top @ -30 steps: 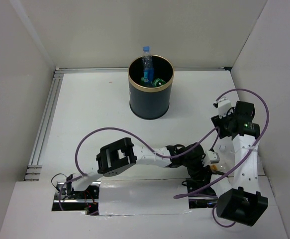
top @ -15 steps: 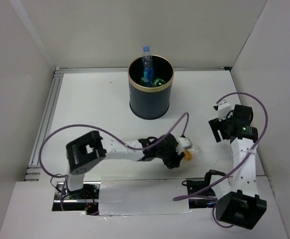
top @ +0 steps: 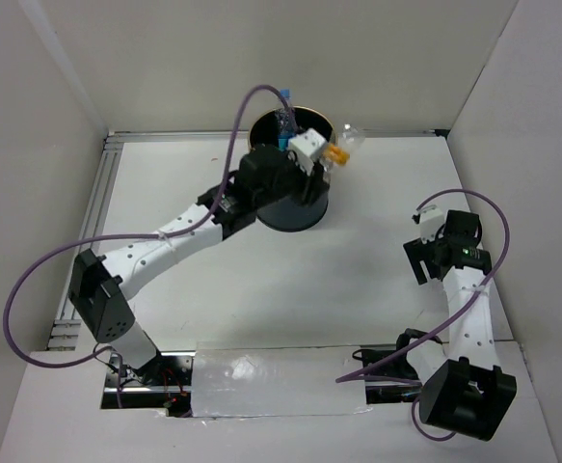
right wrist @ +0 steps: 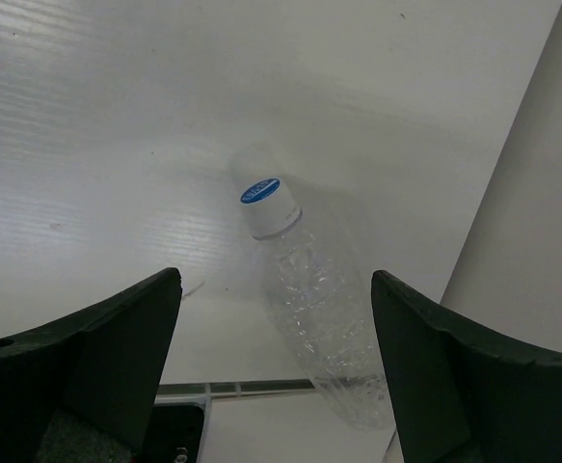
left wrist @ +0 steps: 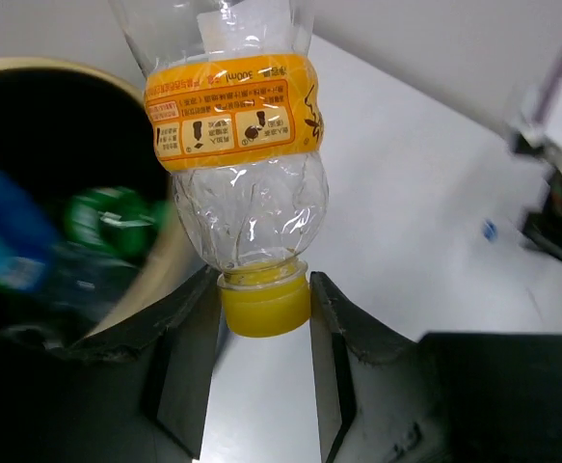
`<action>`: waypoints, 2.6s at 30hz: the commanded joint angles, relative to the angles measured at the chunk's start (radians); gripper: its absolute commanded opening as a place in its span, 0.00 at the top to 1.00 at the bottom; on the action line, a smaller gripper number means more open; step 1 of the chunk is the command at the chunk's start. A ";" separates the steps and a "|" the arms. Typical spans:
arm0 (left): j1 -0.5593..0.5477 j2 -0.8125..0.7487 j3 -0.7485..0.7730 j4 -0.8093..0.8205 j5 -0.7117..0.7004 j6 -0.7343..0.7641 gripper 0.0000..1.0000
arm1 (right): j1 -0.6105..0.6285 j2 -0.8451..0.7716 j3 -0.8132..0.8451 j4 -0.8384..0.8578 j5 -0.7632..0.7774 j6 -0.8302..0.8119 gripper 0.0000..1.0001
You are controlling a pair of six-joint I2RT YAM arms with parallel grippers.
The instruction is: Put the plastic bottles in the bin
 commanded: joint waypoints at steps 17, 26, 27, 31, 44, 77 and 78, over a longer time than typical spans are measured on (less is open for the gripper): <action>0.178 0.099 0.172 -0.112 -0.190 0.060 0.09 | 0.003 -0.019 -0.060 0.054 0.277 -0.098 0.02; 0.160 -0.020 0.231 -0.170 -0.188 0.069 0.00 | 0.003 -0.042 -0.217 0.047 0.374 -0.261 0.01; 0.149 -0.039 0.218 -0.179 -0.179 0.069 0.00 | 0.003 -0.052 -0.264 0.063 0.374 -0.273 0.01; 0.091 -0.134 0.098 -0.189 -0.147 0.068 0.00 | 0.003 -0.004 -0.338 0.194 0.394 -0.312 0.02; 0.059 -0.419 -0.368 -0.143 -0.159 -0.109 0.00 | -0.158 0.251 -0.321 0.452 0.327 -0.505 0.08; 0.040 -0.683 -0.799 -0.034 -0.079 -0.401 0.00 | 0.581 0.611 0.916 0.684 -0.881 0.130 0.75; 0.031 -0.695 -0.799 -0.034 -0.079 -0.402 0.00 | 0.592 0.636 0.938 0.669 -0.869 0.130 0.74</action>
